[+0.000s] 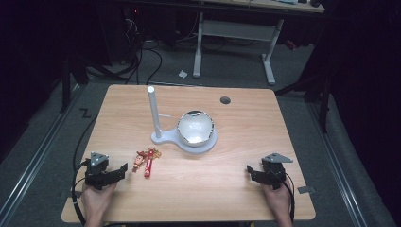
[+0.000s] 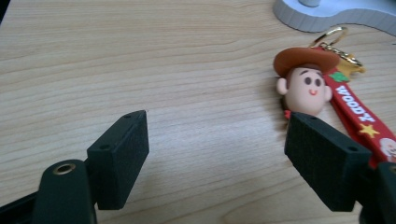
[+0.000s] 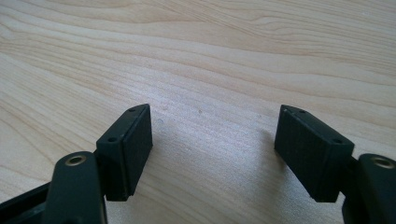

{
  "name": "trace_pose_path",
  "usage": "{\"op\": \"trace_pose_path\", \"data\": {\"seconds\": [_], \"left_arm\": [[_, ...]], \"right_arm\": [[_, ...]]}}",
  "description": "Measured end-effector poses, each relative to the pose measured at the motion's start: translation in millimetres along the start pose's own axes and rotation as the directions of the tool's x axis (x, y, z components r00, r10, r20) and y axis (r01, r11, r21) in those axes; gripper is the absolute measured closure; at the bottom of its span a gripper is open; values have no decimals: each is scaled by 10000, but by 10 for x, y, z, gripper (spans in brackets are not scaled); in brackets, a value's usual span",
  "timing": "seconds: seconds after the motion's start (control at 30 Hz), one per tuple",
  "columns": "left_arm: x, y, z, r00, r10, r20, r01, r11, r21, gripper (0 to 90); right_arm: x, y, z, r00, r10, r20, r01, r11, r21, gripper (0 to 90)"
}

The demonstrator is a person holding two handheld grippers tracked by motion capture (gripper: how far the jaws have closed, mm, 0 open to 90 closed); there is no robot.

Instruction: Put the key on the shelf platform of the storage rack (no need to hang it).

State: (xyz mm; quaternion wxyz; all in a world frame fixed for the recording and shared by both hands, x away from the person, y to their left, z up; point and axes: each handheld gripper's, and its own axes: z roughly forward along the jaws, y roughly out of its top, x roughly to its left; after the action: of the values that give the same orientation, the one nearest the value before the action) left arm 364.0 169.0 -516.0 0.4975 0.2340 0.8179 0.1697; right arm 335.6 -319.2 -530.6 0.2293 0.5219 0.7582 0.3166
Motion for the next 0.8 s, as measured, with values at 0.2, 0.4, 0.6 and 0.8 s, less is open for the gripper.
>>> {"op": "trace_pose_path", "data": {"seconds": [0.2, 0.4, 0.6, 0.8], "left_arm": [[-94, -58, -51, 10000, 19, 36, -19, 10000, -9, 193], [-198, -123, -98, 9998, 55, 188, -58, 9998, 186, 167], [-303, -261, -147, 9992, 301, 269, -316, 9978, 583, 147], [-396, -377, -137, 9993, 273, 238, -293, 9958, 870, 135]], "right_arm": [[2, 0, -1, 10000, 17, -1, -17, 10000, 10, 280], [0, 0, -1, 10000, 7, -8, -6, 10000, 5, 280], [1, 0, -1, 10000, 25, -8, -25, 10000, 5, 280], [2, 0, -1, 10000, 26, -8, -26, 10000, 5, 279]]}}
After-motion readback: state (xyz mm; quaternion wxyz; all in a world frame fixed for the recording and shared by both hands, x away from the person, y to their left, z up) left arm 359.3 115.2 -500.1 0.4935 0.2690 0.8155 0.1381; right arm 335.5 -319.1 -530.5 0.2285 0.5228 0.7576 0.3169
